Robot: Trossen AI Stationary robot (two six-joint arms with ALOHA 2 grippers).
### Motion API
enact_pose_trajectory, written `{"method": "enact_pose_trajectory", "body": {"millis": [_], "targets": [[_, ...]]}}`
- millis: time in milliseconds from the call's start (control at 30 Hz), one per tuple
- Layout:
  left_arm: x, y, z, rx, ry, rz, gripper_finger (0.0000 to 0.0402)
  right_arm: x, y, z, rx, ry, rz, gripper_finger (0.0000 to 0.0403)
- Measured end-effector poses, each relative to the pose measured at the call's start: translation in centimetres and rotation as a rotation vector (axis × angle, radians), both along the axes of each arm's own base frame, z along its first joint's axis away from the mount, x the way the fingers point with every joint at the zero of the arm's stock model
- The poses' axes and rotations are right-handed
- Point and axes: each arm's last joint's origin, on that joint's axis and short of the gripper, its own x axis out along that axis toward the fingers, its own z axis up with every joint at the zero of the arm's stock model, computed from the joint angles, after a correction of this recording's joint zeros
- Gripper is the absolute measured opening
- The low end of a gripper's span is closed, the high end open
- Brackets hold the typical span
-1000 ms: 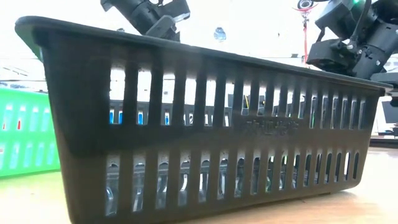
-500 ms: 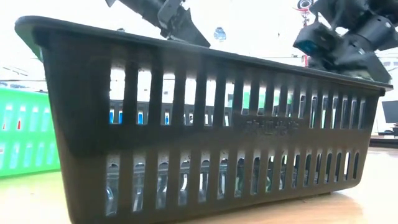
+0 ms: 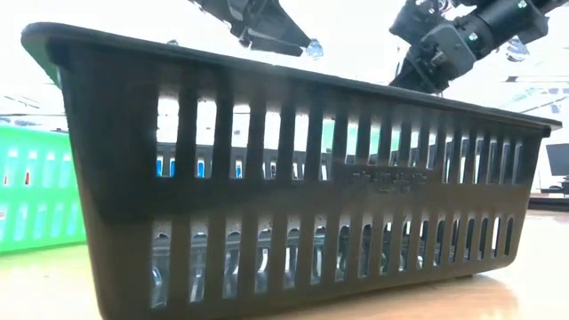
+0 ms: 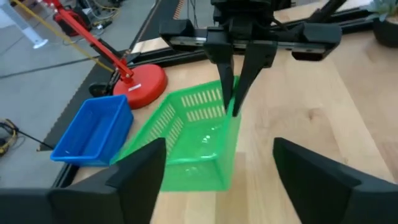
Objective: Stack baskets by color
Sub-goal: Stack the middle green bin on the top green bin
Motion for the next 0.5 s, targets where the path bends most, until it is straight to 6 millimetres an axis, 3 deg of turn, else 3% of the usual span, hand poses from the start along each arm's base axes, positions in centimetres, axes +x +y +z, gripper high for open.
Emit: {"method": "enact_pose_trajectory", "body": {"millis": [167,400,500], "targets": [[0.2,-0.5,-0.3,-0.037,-0.009,0.030,0.0312,1.2,-0.1,0.6,-0.015,-0.002,-0.007,0.0006],[0.6,-1.3,-1.3,-0.028,0.035,0.032,0.0256,3.9,0.1,0.3,-0.036,0.049,-0.001,0.0006],[1.2,-1.3,-2.4,-0.013,0.139,0.038,0.0241,5.2,0.2,0.4,-0.058,0.070,0.012,0.0006]]}}
